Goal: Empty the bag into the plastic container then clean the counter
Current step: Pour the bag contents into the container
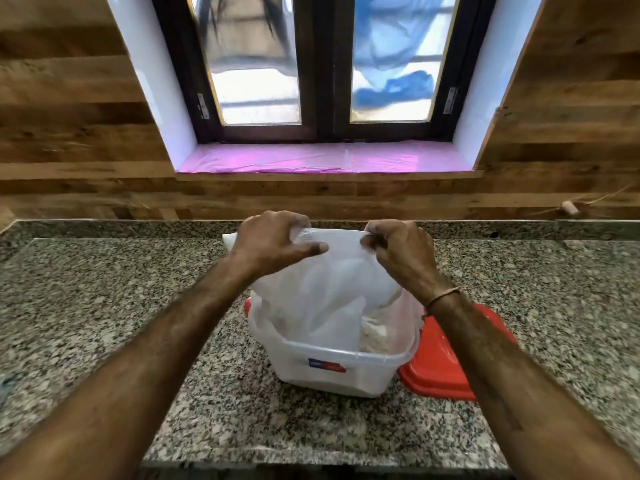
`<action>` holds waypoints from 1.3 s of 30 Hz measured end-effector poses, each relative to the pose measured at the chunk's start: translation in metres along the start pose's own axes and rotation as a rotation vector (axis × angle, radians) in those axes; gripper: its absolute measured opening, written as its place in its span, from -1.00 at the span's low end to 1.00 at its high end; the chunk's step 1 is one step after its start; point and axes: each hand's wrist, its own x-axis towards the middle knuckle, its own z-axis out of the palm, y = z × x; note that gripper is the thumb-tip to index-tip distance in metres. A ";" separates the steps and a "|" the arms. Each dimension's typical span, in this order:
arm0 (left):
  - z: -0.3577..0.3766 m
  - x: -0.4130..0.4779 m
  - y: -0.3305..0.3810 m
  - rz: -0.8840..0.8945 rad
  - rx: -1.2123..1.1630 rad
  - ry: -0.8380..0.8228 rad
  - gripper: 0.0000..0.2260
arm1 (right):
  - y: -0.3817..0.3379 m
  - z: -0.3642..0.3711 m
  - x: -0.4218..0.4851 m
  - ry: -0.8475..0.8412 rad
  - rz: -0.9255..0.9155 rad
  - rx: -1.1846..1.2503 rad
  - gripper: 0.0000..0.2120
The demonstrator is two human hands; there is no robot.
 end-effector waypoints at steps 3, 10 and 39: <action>-0.007 -0.006 -0.009 -0.018 -0.010 -0.010 -0.67 | -0.018 0.005 0.005 -0.120 -0.101 0.074 -0.94; -0.018 -0.007 0.004 0.082 0.040 0.186 -0.70 | -0.044 0.012 0.015 -0.033 -0.210 0.072 -0.93; -0.011 -0.034 -0.008 0.210 0.018 0.222 -0.55 | -0.062 0.006 0.001 -0.014 -0.054 -0.009 -0.82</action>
